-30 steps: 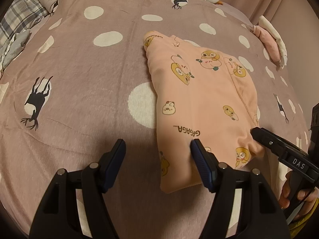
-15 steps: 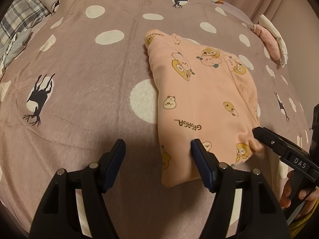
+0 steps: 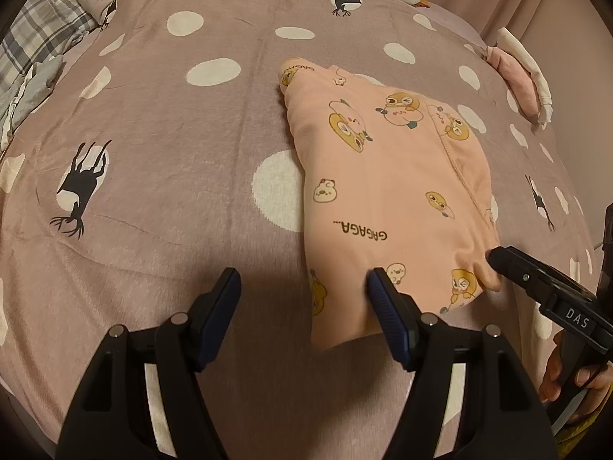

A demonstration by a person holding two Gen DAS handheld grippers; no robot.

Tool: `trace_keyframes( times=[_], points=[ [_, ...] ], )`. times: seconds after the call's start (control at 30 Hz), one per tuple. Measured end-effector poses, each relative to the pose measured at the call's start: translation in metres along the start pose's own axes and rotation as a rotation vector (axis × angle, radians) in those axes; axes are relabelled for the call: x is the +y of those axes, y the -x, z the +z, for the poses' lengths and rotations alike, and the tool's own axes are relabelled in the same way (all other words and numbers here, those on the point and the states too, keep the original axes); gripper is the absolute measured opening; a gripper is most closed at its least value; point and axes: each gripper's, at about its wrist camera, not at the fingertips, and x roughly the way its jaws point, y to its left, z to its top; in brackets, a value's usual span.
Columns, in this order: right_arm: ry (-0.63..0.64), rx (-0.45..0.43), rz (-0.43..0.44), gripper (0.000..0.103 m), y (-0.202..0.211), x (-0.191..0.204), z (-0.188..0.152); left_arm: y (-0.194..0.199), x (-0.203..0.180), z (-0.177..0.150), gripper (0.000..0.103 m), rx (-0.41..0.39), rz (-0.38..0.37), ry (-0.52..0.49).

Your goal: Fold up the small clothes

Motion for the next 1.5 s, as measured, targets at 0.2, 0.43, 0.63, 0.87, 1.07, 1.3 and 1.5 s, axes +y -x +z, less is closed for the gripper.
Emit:
trace_keyframes(
  times=[0.2,0.43,0.63,0.87,1.07,1.3,1.5],
  points=[
    [0.022,-0.005,0.001,0.064,0.004,0.005,-0.002,0.006,0.0,-0.002,0.069,-0.008,0.0,-0.002],
    [0.041,-0.006,-0.008,0.068,0.007,0.011,-0.004,0.013,-0.001,-0.003,0.076,-0.014,0.007,-0.005],
    [0.042,-0.011,-0.015,0.072,0.009,0.012,-0.006,0.016,-0.005,-0.004,0.079,-0.02,0.009,-0.007],
    [0.042,-0.019,-0.024,0.079,0.013,0.012,-0.009,0.02,-0.007,-0.004,0.081,-0.024,0.006,-0.003],
    [0.053,-0.027,-0.029,0.085,0.016,0.014,-0.009,0.024,-0.006,-0.004,0.091,-0.033,0.021,0.011],
    [0.077,-0.043,-0.033,0.087,0.021,0.018,-0.009,0.03,-0.005,-0.005,0.098,-0.052,0.032,0.023],
    [0.099,-0.062,-0.041,0.101,0.025,0.023,-0.01,0.036,-0.005,-0.005,0.1,-0.073,0.038,0.031]
  ],
)
